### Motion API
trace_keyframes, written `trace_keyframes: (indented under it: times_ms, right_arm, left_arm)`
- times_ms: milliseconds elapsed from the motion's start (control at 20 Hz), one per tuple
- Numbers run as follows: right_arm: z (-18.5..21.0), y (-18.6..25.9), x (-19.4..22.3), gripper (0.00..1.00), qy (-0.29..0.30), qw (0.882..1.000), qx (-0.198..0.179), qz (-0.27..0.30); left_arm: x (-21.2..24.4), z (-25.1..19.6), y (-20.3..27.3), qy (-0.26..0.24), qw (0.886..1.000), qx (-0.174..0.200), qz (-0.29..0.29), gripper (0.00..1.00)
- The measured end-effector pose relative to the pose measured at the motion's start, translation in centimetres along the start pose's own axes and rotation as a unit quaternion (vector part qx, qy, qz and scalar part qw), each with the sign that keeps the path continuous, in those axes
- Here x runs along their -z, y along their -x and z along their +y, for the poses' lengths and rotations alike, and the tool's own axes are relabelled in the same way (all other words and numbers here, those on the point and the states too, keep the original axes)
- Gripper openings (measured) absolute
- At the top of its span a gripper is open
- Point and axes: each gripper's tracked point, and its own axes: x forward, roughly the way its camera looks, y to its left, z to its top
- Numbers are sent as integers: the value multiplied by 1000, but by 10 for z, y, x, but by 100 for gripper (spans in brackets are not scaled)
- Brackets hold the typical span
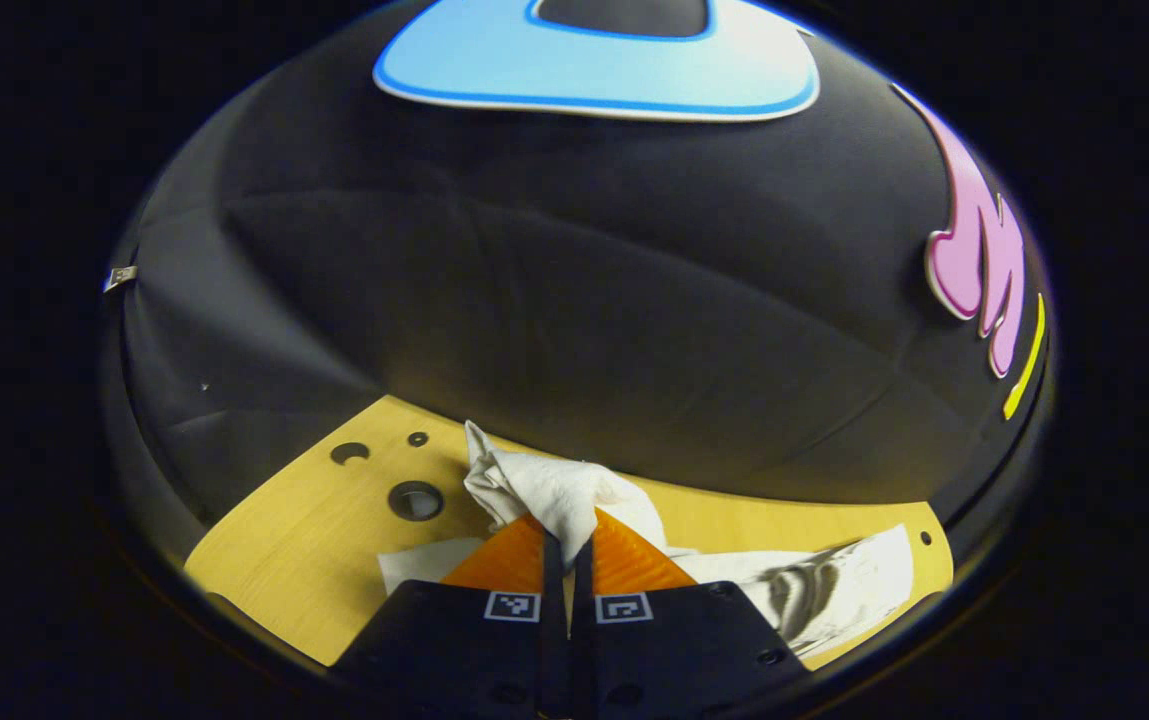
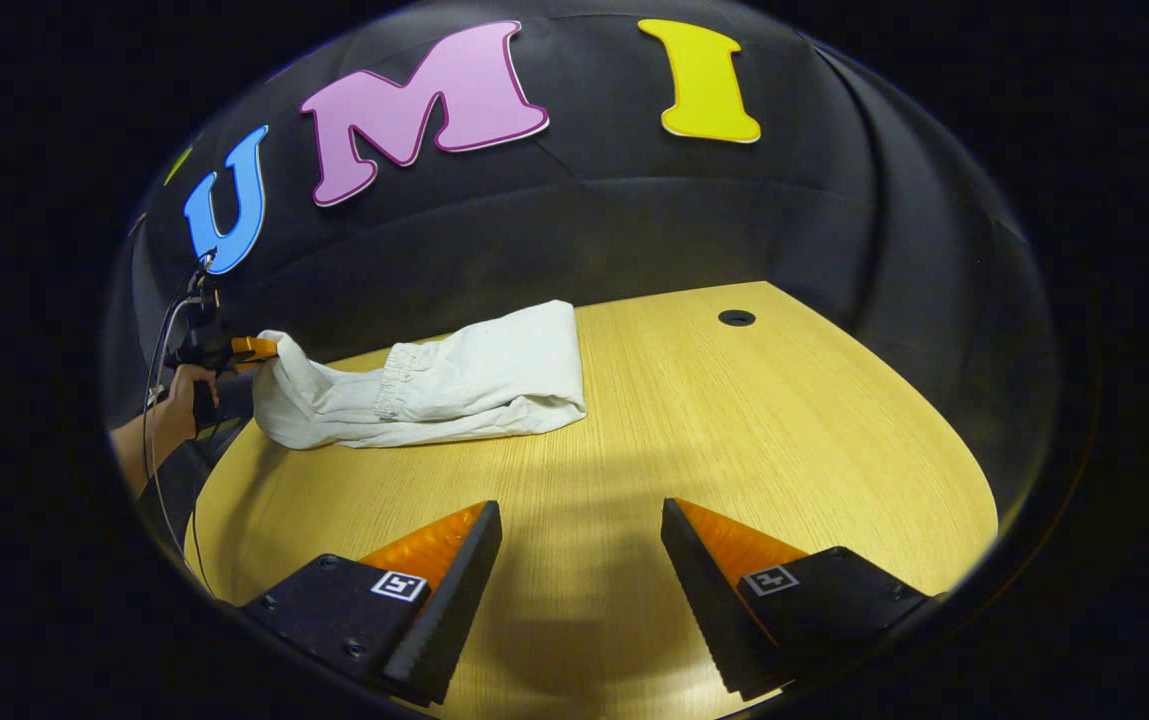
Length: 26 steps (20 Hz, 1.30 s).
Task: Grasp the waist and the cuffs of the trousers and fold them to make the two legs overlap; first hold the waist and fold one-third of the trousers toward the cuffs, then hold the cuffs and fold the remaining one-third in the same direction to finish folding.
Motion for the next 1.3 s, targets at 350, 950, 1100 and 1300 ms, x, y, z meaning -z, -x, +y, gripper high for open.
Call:
trace_keyframes:
  times_ms: [350, 950, 1100, 1300]
  right_arm:
    - [-29, 21, 5, 98, -32, 999, 27, -13]
    - [-114, 66, 15, 98, -85, 991, 95, -34]
    - [-132, 78, 32, 98, -96, 989, 109, -22]
    - [-142, 98, 46, 98, -103, 987, 120, -23]
  left_arm:
    - [-13, -130, 19, -21, 995, 93, -17, 6]
    - [57, -344, 25, -54, 973, 221, 30, 6]
    - [82, -379, 26, -69, 969, 235, 45, 6]
    - [104, -393, 20, -96, 968, 225, 65, 6]
